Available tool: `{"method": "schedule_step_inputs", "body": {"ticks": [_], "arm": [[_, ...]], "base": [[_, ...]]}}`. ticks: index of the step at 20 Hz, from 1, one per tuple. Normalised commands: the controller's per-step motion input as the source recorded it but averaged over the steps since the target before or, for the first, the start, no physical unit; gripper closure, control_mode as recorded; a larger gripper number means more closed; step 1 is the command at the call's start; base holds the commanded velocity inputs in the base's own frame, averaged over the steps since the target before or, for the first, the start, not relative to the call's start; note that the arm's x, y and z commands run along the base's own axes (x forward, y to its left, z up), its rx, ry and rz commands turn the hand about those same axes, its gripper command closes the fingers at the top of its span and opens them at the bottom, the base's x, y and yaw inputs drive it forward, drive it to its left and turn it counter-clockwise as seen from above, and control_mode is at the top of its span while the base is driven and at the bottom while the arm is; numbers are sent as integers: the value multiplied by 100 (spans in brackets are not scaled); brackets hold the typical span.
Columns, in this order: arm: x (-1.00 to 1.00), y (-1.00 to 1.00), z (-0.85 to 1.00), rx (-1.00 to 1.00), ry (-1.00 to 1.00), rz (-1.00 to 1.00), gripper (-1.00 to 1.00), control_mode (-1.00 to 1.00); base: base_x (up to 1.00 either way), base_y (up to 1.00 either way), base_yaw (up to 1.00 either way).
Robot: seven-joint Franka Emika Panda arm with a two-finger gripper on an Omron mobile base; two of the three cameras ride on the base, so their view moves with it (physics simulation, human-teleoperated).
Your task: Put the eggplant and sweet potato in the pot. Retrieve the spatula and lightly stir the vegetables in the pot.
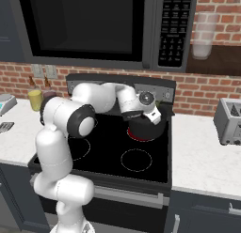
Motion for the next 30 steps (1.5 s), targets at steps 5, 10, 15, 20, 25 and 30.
{"method": "schedule_step_inputs", "body": {"ticks": [5, 10, 15, 20, 25, 30], "arm": [[5, 0, -12, 0, 0, 0, 100, -100], [0, 2, -41, 0, 4, 0, -100, -100], [0, 5, -48, 0, 5, 0, -100, -100], [0, 0, -15, 0, 0, 0, -100, -100], [-4, 0, -5, 0, -1, 0, -100, -100], [-22, 0, -1, 1, -10, 0, -100, -100]], "base": [[0, 0, 0], [0, 0, 0], [0, 0, 0], [0, 0, 0], [0, 0, 0], [0, 0, 0]]}}
